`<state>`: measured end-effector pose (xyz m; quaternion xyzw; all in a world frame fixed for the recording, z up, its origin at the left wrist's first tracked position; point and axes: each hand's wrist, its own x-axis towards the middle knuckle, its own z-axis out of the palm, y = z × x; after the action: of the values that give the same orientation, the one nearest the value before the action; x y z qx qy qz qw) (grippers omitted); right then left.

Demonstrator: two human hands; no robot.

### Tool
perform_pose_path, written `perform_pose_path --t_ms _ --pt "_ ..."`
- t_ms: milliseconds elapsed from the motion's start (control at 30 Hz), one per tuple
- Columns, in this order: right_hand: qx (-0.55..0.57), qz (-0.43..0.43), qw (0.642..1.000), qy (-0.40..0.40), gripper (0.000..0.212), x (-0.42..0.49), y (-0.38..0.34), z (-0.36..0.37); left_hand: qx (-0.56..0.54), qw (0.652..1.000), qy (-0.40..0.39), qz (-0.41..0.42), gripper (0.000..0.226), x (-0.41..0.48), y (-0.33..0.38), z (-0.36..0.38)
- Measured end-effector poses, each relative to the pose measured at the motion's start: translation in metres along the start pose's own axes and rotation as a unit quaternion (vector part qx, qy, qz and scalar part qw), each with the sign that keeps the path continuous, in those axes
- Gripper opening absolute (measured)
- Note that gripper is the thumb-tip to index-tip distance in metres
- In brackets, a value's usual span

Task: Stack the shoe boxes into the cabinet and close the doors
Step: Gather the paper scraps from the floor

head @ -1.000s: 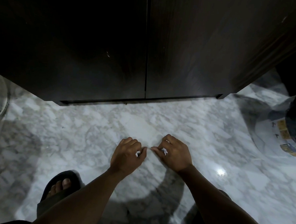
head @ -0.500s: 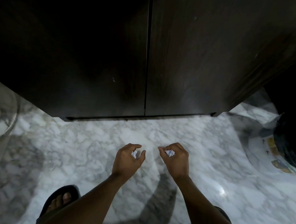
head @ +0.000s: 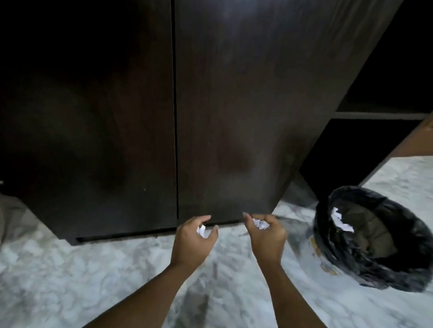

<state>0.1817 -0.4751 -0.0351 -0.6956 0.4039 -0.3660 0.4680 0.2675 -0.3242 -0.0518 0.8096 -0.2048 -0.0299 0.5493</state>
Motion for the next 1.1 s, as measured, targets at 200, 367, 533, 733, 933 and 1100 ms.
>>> perform_pose_path --t_ms 200,367,533,733,933,1100 --pt "-0.011 -0.107 0.991 0.085 0.017 0.065 -0.089 -0.109 -0.046 0.993 0.0 0.113 0.037 0.022 0.126 0.05" --pt "-0.175 -0.221 0.957 0.068 0.022 0.126 -0.13 -0.217 -0.119 0.976 -0.026 0.181 0.043 0.025 0.236 0.119" --pt "-0.232 -0.203 0.95 0.052 0.021 0.157 -0.095 -0.278 -0.137 0.971 -0.096 0.172 0.043 0.02 0.282 0.195" --pt "-0.143 -0.067 0.985 0.076 0.019 0.167 -0.02 -0.289 -0.133 0.973 -0.154 0.105 0.044 0.004 0.27 0.273" --pt "-0.131 -0.026 0.987 0.095 0.033 0.169 0.02 -0.312 -0.108 0.971 -0.196 0.089 0.043 -0.015 0.252 0.311" --pt "0.007 0.057 0.998 0.005 0.061 0.161 0.017 -0.313 -0.124 0.969 -0.21 0.048 0.036 -0.023 0.241 0.332"
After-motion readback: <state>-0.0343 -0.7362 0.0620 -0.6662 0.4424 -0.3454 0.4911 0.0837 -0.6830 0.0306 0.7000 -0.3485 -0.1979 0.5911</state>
